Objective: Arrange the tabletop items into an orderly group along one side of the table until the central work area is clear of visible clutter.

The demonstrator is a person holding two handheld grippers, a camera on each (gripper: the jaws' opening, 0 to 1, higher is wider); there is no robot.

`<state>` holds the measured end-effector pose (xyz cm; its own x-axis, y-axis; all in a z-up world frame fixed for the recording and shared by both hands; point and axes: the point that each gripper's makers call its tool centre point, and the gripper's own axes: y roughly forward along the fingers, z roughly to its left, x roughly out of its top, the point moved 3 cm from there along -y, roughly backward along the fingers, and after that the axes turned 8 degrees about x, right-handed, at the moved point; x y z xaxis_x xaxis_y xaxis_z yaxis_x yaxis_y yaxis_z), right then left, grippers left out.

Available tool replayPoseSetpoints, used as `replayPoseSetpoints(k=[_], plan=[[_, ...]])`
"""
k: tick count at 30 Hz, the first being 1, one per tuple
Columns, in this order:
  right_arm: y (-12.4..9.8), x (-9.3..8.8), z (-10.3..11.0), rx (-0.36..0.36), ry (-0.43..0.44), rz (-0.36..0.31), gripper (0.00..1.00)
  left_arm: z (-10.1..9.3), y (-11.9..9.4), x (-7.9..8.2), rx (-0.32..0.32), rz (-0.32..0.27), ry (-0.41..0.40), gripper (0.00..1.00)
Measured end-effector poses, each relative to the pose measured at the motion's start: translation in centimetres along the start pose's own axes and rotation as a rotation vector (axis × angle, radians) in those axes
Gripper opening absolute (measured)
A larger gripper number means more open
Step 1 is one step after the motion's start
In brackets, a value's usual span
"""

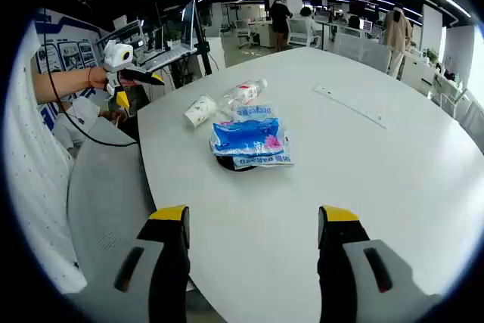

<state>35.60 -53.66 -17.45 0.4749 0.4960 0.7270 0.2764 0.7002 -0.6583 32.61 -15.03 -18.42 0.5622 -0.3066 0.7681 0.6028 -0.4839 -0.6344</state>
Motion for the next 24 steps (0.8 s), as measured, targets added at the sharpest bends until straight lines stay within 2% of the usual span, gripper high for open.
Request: replayPoseSetpoints(k=[24], plan=[[-0.18, 0.06, 0.06, 0.003, -0.006, 0.003, 0.68, -0.37, 0.02, 0.15, -0.004, -0.008, -0.002, 1.00]])
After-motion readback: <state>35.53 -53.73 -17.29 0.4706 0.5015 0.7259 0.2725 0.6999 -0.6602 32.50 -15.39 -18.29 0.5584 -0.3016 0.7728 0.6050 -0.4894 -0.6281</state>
